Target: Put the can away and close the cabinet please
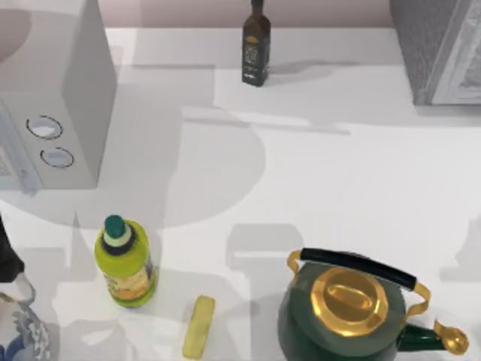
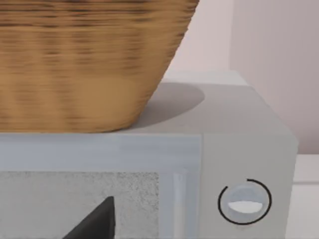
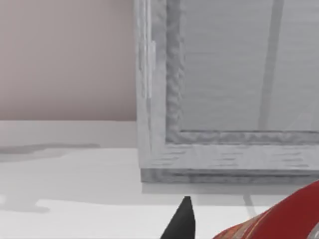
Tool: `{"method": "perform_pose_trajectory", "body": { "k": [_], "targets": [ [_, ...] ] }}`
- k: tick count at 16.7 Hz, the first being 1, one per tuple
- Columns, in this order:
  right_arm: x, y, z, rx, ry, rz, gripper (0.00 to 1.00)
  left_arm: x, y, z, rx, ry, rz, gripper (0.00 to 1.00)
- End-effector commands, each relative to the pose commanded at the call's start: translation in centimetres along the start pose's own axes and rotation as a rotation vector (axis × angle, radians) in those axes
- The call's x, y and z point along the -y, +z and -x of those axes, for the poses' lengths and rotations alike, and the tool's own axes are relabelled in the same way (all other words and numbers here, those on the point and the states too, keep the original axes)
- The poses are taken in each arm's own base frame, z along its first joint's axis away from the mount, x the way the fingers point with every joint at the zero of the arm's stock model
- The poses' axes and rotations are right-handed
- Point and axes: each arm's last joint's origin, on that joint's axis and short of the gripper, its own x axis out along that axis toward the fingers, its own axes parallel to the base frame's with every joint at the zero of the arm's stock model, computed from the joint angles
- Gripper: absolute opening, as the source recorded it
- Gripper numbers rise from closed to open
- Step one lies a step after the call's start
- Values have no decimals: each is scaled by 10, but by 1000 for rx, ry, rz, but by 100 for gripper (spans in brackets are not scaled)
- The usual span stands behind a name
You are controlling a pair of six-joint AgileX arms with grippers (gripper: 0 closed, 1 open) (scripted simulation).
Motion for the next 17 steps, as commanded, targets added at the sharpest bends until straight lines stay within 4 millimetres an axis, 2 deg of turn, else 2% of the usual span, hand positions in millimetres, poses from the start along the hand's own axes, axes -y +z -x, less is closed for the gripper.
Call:
{"method": "perform_pose_trajectory", "body": {
  "k": [3,5,7,11,13,15,17],
  "targets": [
    [-3,37,-4,-42,12,6,0,0,0,0,0,0,0,100],
    [-6,75,-10,-57,20,10,0,0,0,0,0,0,0,100],
    [-9,122,-20,-53,26,11,0,0,0,0,0,0,0,100],
    [-20,218,-51,-17,32,7,0,0,0,0,0,0,0,100],
    [-26,260,-70,7,33,1,0,0,0,0,0,0,0,100],
    [-33,295,-88,29,28,-4,0,0,0,0,0,0,0,100],
    [-38,318,-106,41,18,-7,0,0,0,0,0,0,0,100]
  ]
}}
